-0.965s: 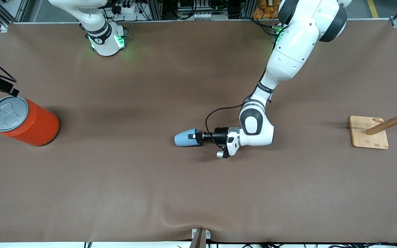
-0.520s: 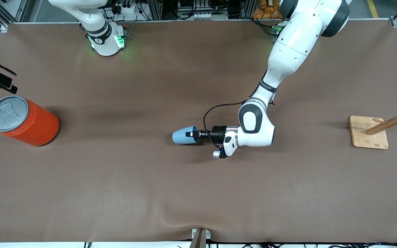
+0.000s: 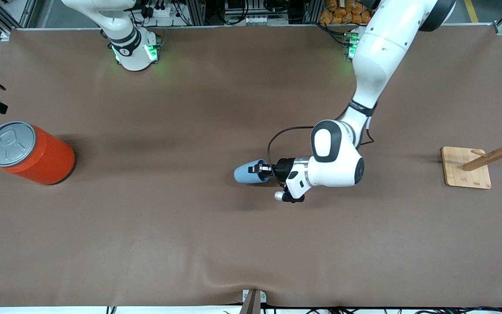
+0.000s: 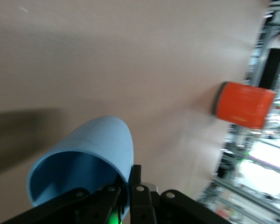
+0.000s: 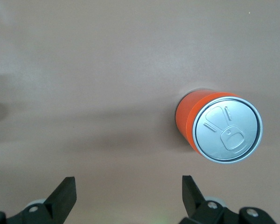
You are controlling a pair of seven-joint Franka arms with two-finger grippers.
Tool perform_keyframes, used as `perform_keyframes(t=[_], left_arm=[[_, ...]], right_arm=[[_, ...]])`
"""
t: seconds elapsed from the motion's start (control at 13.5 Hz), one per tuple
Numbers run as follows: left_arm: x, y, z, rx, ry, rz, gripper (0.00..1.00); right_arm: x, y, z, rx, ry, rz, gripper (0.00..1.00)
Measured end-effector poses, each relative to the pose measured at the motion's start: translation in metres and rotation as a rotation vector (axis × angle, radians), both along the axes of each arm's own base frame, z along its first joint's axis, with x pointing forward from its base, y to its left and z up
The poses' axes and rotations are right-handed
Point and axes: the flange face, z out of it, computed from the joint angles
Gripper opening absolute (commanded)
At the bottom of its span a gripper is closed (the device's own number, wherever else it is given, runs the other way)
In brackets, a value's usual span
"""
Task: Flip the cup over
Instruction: 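Lift the blue cup and carry it toward the wooden stand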
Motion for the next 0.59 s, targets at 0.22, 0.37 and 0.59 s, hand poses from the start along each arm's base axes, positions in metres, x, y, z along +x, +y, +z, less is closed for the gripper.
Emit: perform_keyframes(t=[0.22, 0.37, 0.59], left_arm=[[0.006, 0.035, 0.045, 0.219, -0.067, -0.047, 0.00], [0.002, 0.056, 0.066, 0.366, -0.093, -0.109, 0.00], [0.003, 0.107, 0.079, 0.541, -0.116, -0.163, 0.00]], right_arm=[[0.001, 0.004, 0.000, 0.000, -0.003, -0.009, 1.00], [-0.001, 0.008, -0.001, 0.003, 0.019, -0.058, 1.00], [0.001, 0.032, -0.001, 0.001, 0.026, -0.045, 1.00]])
